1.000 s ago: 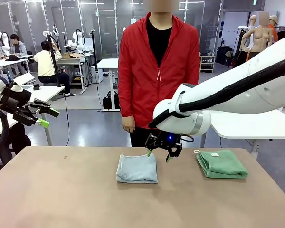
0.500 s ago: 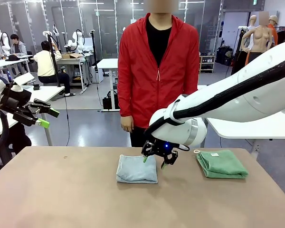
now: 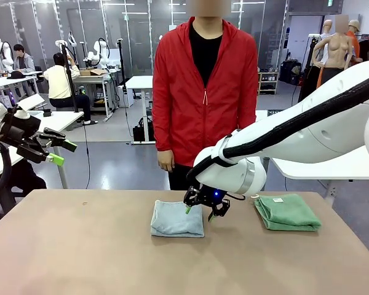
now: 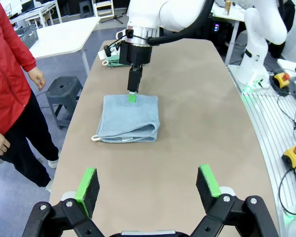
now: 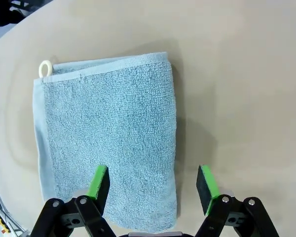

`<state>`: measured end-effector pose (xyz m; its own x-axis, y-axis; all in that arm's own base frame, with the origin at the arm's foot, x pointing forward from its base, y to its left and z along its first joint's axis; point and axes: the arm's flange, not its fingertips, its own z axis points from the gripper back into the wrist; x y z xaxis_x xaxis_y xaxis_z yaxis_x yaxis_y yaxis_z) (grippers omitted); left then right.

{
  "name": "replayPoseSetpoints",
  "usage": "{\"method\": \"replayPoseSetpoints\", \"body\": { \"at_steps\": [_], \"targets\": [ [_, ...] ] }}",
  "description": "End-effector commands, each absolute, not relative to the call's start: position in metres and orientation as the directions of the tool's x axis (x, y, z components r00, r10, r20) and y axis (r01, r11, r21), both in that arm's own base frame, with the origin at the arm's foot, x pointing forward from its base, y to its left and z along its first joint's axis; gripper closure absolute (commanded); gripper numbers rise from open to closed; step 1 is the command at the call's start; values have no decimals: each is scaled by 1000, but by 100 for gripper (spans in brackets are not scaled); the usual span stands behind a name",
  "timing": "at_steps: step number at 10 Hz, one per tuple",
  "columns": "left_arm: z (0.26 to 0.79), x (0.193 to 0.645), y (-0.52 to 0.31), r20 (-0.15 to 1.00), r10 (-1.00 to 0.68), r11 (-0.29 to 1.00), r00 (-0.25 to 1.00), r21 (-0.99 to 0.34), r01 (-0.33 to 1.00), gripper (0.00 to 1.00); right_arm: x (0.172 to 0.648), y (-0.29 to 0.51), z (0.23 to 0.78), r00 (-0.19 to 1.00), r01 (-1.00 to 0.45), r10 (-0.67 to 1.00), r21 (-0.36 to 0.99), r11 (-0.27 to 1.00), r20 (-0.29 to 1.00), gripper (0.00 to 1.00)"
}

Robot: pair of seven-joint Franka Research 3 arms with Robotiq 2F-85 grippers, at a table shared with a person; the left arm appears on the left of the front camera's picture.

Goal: Fold the towels and place them in the basket.
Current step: Stack the folded Towel with hook on the right side of the table.

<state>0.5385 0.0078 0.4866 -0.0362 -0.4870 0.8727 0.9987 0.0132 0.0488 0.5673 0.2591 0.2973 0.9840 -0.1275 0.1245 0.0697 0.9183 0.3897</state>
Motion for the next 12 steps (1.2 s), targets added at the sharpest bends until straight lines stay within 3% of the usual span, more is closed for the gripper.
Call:
{"method": "replayPoseSetpoints", "body": {
  "at_steps": [1, 3, 4, 7, 8, 12],
  "targets": [
    [489, 537, 7, 869, -492, 9, -42, 53, 999, 0, 568, 253, 290, 985, 48, -115, 438, 898, 126, 11],
    [489, 537, 7, 869, -492, 9, -42, 53, 999, 0, 570, 253, 287, 987, 42, -106, 448, 893, 118, 11],
    [489, 537, 7, 869, -492, 9, -42, 53, 999, 0, 571, 253, 286, 988, 40, -104, 451, 891, 118, 31],
    [489, 537, 7, 869, -492, 9, -42, 53, 999, 0, 572, 255, 288, 986, 36, -108, 464, 885, 130, 31],
    [489, 537, 7, 869, -492, 9, -42, 53, 999, 0, 572, 256, 289, 985, 33, -107, 466, 884, 133, 47],
    [489, 537, 7, 869, -492, 9, -42, 53, 999, 0, 575, 258, 293, 986, 34, -106, 463, 886, 129, 47]
  ]
}}
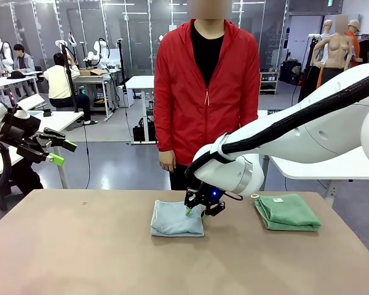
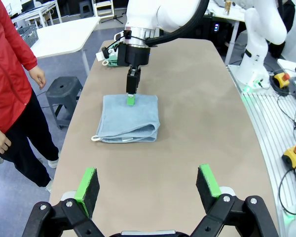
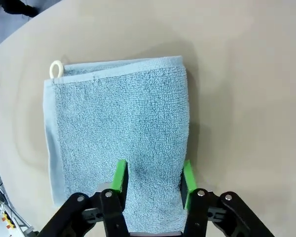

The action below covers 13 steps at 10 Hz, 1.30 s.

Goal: Fold the towels and place them in the basket.
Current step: Stack the folded Towel with hook on the right side of the table.

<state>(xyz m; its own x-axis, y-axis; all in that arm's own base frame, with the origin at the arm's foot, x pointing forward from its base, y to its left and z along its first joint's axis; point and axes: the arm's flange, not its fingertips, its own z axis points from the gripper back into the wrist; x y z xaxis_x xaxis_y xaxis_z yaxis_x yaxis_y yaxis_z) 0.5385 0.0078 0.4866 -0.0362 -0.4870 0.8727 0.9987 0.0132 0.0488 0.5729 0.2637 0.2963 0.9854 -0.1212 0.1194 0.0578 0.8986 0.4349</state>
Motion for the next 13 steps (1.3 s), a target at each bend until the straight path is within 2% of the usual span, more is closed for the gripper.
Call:
{"method": "replayPoseSetpoints", "body": {
  "at_steps": [1, 2, 3, 4, 5, 6, 7, 9, 10, 13],
  "targets": [
    [489, 537, 7, 869, -492, 9, -42, 53, 999, 0, 576, 258, 293, 990, 30, -91, 464, 886, 110, 67],
    [489, 537, 7, 869, -492, 9, -42, 53, 999, 0, 576, 258, 294, 990, 32, -92, 468, 883, 106, 67],
    [489, 537, 7, 869, -492, 9, -42, 53, 999, 0, 577, 258, 295, 990, 31, -90, 468, 883, 105, 87],
    [489, 537, 7, 869, -492, 9, -42, 53, 999, 0, 577, 258, 296, 991, 30, -89, 466, 884, 104, 69],
    [489, 537, 7, 869, -492, 9, -42, 53, 999, 0, 578, 258, 295, 991, 30, -87, 465, 885, 101, 100],
    [489, 537, 7, 869, -492, 9, -42, 53, 999, 0, 578, 258, 295, 992, 30, -85, 467, 884, 96, 89],
    [489, 537, 7, 869, -492, 9, -42, 53, 999, 0, 578, 257, 295, 992, 33, -85, 464, 885, 93, 100],
    [489, 537, 7, 869, -492, 9, -42, 53, 999, 0, 580, 256, 295, 990, 40, -96, 439, 898, 106, 100],
    [489, 537, 7, 869, -492, 9, -42, 53, 999, 0, 582, 257, 296, 993, 58, -96, 432, 900, 67, 100],
    [489, 537, 7, 869, -492, 9, -42, 53, 999, 0, 576, 261, 298, 989, 56, -109, 435, 898, 96, 100]
  ]
}}
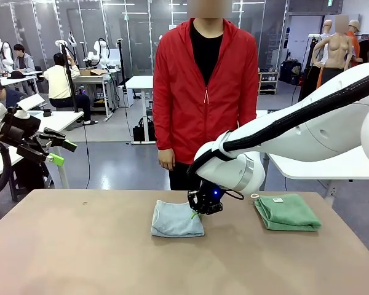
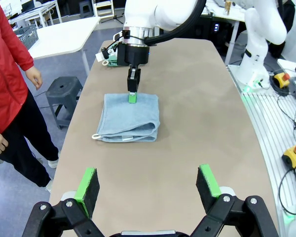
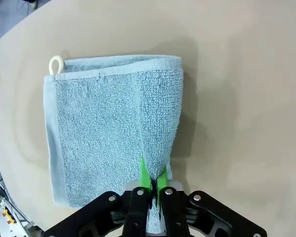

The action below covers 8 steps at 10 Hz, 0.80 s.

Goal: Fold the towels and place them in the basket.
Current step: Stack the folded Towel with hook on the right side of the table.

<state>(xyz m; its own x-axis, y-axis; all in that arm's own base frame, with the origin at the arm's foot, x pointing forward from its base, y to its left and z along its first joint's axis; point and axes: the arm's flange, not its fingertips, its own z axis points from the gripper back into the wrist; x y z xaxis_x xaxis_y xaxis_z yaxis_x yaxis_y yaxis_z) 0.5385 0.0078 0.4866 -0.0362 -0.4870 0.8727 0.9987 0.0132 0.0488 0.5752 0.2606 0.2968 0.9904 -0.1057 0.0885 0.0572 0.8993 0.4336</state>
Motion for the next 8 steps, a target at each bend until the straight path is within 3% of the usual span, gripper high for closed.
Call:
{"method": "replayPoseSetpoints", "body": {
  "at_steps": [1, 4, 8],
  "targets": [
    [489, 537, 7, 869, -492, 9, -42, 53, 999, 0, 576, 261, 298, 989, 56, -109, 435, 898, 96, 100],
    [489, 537, 7, 869, -492, 9, -42, 53, 999, 0, 577, 257, 303, 990, 38, -91, 418, 908, 109, 95],
    [489, 537, 7, 869, -492, 9, -42, 53, 999, 0, 594, 200, 377, 977, -76, -10, 394, 916, 212, 95]
  ]
}}
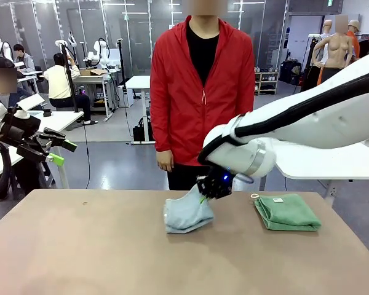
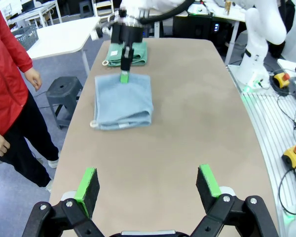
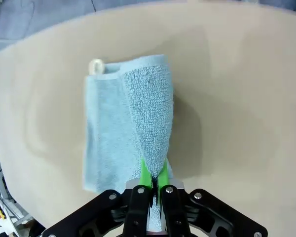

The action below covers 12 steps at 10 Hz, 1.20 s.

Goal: Fold the towels and place them in the basket.
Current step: Stack the folded Towel with hook on the right side of the table.

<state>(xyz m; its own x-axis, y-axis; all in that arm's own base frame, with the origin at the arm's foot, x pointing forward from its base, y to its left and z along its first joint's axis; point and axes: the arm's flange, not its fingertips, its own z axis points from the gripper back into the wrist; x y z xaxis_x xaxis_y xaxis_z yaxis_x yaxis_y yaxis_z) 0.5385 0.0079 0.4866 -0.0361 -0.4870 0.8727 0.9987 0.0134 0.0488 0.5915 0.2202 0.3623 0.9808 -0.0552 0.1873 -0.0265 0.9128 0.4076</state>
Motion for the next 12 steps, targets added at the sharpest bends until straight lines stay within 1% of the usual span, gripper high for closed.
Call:
{"method": "replayPoseSetpoints", "body": {
  "at_steps": [1, 4, 8, 10, 12],
  "targets": [
    [489, 537, 7, 869, -492, 9, -42, 53, 999, 0, 598, 183, 395, 974, -88, -3, 393, 915, 225, 95],
    [489, 537, 7, 869, -492, 9, -42, 53, 999, 0, 617, 134, 440, 972, -45, -34, 332, 942, 230, 95],
    [489, 537, 7, 869, -492, 9, -42, 53, 999, 0, 646, 71, 455, 987, -70, 22, 299, 952, 159, 95],
    [489, 537, 7, 869, -492, 9, -42, 53, 999, 0, 646, 54, 462, 992, -82, 52, 283, 956, 115, 95],
    [489, 537, 7, 869, -492, 9, -42, 53, 999, 0, 642, 41, 475, 989, -104, 68, 285, 953, 134, 95]
  ]
}}
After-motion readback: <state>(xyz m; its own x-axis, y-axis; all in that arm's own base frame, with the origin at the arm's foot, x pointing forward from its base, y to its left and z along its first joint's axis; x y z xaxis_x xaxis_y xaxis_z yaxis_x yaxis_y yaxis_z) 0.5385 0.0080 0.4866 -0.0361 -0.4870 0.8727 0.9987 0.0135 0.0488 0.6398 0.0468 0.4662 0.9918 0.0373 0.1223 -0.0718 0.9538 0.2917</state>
